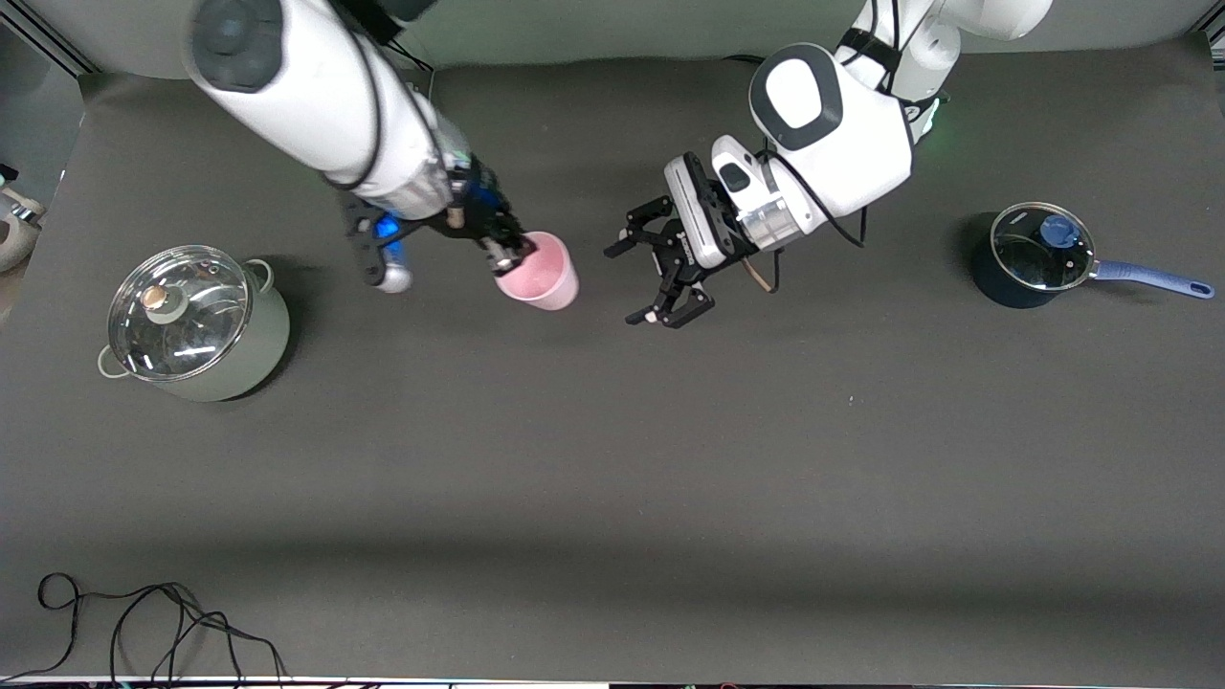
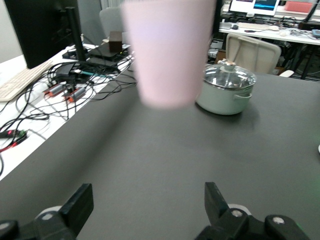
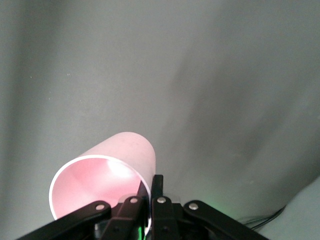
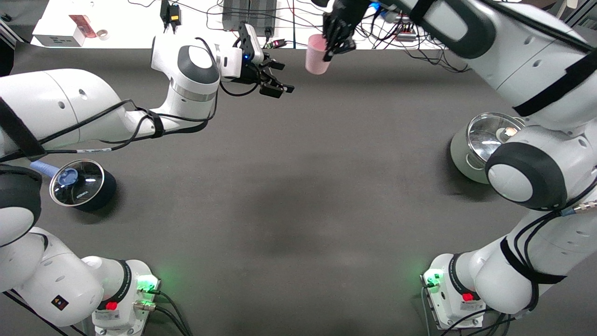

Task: Transfer pink cup from left to right arm
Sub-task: 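Carry the cup with the right gripper while the left gripper withdraws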

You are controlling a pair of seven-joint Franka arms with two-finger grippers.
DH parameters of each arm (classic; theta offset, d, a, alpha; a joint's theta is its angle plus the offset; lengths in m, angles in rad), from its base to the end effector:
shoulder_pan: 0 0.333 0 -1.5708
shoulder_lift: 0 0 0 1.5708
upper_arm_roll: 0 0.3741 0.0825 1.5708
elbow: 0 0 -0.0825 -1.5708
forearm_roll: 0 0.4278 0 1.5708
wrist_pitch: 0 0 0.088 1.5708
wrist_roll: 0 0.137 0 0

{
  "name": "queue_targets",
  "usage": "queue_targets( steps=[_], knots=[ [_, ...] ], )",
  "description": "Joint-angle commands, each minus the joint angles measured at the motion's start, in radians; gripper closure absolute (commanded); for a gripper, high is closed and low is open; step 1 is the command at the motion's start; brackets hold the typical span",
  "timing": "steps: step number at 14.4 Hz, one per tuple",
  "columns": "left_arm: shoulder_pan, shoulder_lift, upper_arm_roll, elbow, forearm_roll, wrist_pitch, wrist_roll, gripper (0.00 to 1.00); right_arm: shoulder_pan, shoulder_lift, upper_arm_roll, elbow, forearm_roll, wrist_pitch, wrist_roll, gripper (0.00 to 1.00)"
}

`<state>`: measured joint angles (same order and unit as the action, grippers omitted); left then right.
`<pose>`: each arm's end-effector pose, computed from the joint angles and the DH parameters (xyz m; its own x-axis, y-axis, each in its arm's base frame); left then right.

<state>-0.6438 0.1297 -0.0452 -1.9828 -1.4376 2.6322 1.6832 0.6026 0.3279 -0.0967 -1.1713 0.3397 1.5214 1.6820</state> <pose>0.5312 -0.4234 0.4608 0.2083 -0.4615 0.8623 -0.9474 -0.3141 0.0607 0.5910 0.3965 0.6459 0.3883 -0.8700 -0.3038 -0.9121 -0.4099 0.0079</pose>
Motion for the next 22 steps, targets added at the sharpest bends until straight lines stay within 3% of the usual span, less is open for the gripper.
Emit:
queue_targets(
  steps=[1,3,5,9,12,15,17,22],
  knots=[
    [0.073,0.025,-0.001,-0.005,0.006,-0.026,-0.020,0.01,-0.059,-0.050,0.002,0.027,-0.013,-0.096,-0.175,1.00],
    [0.166,0.048,0.001,-0.004,0.006,-0.162,-0.029,0.01,-0.099,-0.108,-0.020,0.012,-0.028,-0.170,-0.400,1.00],
    [0.277,0.059,0.001,-0.004,0.052,-0.346,-0.104,0.01,-0.103,-0.144,-0.101,-0.002,-0.031,-0.242,-0.561,1.00],
    [0.448,0.056,0.002,0.042,0.337,-0.665,-0.502,0.01,-0.099,-0.228,-0.273,-0.112,-0.034,-0.280,-0.939,1.00],
    [0.577,0.065,0.002,0.139,0.573,-0.901,-0.790,0.01,-0.098,-0.259,-0.310,-0.192,-0.167,-0.262,-1.181,1.00],
    [0.679,0.068,0.002,0.257,0.808,-1.110,-0.933,0.01,-0.098,-0.267,-0.369,-0.308,-0.194,-0.143,-1.289,1.00],
    [0.742,0.073,0.004,0.329,0.945,-1.210,-0.959,0.01,-0.098,-0.305,-0.386,-0.449,-0.192,-0.013,-1.346,1.00],
    [0.731,0.065,-0.005,0.403,1.252,-1.219,-1.200,0.00,-0.096,-0.357,-0.405,-0.769,-0.194,0.326,-1.390,1.00]
  ],
)
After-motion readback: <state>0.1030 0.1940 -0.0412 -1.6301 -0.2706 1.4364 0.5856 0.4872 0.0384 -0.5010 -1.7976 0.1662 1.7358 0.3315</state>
